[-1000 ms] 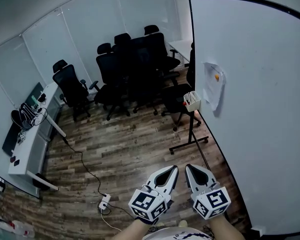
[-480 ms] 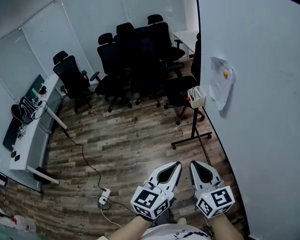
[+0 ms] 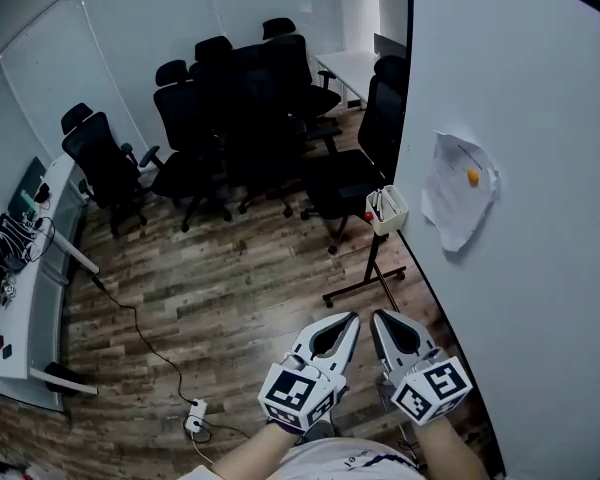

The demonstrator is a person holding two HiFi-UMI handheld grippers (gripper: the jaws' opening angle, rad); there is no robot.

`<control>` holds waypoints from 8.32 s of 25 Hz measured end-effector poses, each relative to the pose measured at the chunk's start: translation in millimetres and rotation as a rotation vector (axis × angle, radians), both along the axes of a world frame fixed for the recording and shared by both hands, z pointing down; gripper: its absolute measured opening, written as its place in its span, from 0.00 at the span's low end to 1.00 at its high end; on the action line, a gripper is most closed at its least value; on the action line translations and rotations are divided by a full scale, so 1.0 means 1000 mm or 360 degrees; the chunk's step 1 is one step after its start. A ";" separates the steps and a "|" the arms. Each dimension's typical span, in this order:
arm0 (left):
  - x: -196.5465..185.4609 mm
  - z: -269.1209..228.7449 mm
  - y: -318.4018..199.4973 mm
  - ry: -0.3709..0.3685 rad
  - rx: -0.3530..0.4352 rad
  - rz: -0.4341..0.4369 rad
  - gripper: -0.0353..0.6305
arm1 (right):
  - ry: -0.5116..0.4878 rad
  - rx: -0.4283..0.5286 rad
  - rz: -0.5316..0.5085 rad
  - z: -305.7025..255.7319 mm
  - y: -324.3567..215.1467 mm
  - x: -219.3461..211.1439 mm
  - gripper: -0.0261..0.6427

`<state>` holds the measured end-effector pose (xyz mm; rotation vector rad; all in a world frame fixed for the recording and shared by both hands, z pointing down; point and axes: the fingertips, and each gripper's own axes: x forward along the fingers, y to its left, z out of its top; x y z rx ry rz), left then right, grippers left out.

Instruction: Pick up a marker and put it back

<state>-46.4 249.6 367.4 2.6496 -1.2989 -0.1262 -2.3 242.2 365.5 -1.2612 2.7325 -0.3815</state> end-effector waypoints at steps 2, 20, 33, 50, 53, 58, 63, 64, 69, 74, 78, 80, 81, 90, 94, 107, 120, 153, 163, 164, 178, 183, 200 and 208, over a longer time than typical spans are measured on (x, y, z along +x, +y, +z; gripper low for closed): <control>-0.011 0.001 -0.024 0.0000 0.0000 0.0041 0.07 | -0.0051 -0.0036 0.0019 0.000 -0.025 -0.009 0.06; -0.016 0.031 -0.199 -0.0010 -0.0089 0.0161 0.07 | 0.0074 0.0016 0.0133 0.014 -0.197 -0.017 0.06; 0.024 0.057 -0.355 -0.0100 -0.0151 0.0084 0.07 | 0.0193 0.0052 0.0201 0.034 -0.328 0.026 0.06; 0.058 0.149 -0.471 -0.0195 -0.0265 0.0351 0.07 | 0.0233 -0.0075 0.0450 0.079 -0.396 0.047 0.06; 0.063 0.163 -0.483 -0.0170 -0.0297 0.0410 0.07 | 0.0243 -0.0093 0.0481 0.087 -0.403 0.048 0.06; 0.069 0.185 -0.499 -0.0140 -0.0360 0.0471 0.16 | 0.0249 -0.0128 0.0520 0.097 -0.410 0.050 0.06; 0.075 0.203 -0.511 -0.0077 -0.0447 0.0543 0.27 | 0.0251 -0.0150 0.0536 0.104 -0.418 0.048 0.06; 0.078 0.207 -0.512 -0.0070 -0.0465 0.0563 0.27 | 0.0252 -0.0154 0.0538 0.106 -0.419 0.048 0.06; 0.089 0.222 -0.514 -0.0019 -0.0562 0.0663 0.29 | 0.0261 -0.0172 0.0549 0.111 -0.427 0.048 0.06; 0.100 0.228 -0.512 -0.0026 -0.0596 0.0750 0.29 | 0.0269 -0.0184 0.0565 0.115 -0.429 0.051 0.06; 0.105 0.227 -0.508 -0.0070 -0.0551 0.0774 0.29 | 0.0273 -0.0192 0.0578 0.117 -0.429 0.052 0.06; 0.107 0.224 -0.506 -0.0077 -0.0517 0.0782 0.25 | 0.0273 -0.0195 0.0584 0.118 -0.428 0.054 0.06; 0.109 0.222 -0.505 -0.0076 -0.0501 0.0784 0.24 | 0.0273 -0.0197 0.0586 0.118 -0.427 0.055 0.06; 0.110 0.188 -0.499 -0.0007 -0.0395 0.0740 0.18 | 0.0269 -0.0172 0.0568 0.108 -0.421 0.058 0.06; 0.107 0.173 -0.495 -0.0015 -0.0355 0.0715 0.18 | 0.0266 -0.0153 0.0544 0.101 -0.418 0.057 0.06; 0.092 0.116 -0.464 -0.0060 -0.0232 0.0599 0.18 | 0.0230 -0.0062 0.0453 0.071 -0.394 0.059 0.06; 0.065 0.042 -0.409 -0.0117 -0.0096 0.0467 0.18 | 0.0201 0.0077 0.0305 0.028 -0.363 0.055 0.06; 0.018 -0.038 -0.336 -0.0026 0.0024 0.0265 0.18 | 0.0142 0.0266 0.0191 -0.034 -0.321 0.037 0.06; 0.014 -0.037 -0.340 0.0001 0.0012 0.0262 0.18 | 0.0154 0.0254 0.0202 -0.031 -0.324 0.036 0.06; 0.013 -0.038 -0.341 0.0005 0.0008 0.0262 0.18 | 0.0155 0.0253 0.0204 -0.032 -0.324 0.036 0.06; 0.020 -0.024 -0.361 -0.0027 -0.0002 0.0284 0.18 | 0.0179 0.0218 0.0267 -0.021 -0.335 0.044 0.06; 0.030 -0.012 -0.374 -0.0050 -0.0012 0.0333 0.18 | 0.0187 0.0185 0.0310 -0.014 -0.342 0.048 0.06; 0.080 0.106 -0.429 -0.0263 -0.0094 0.0531 0.18 | 0.0232 -0.0020 0.0488 0.038 -0.380 0.062 0.06; 0.096 0.175 -0.446 -0.0308 -0.0197 0.0628 0.18 | 0.0251 -0.0099 0.0550 0.068 -0.400 0.060 0.06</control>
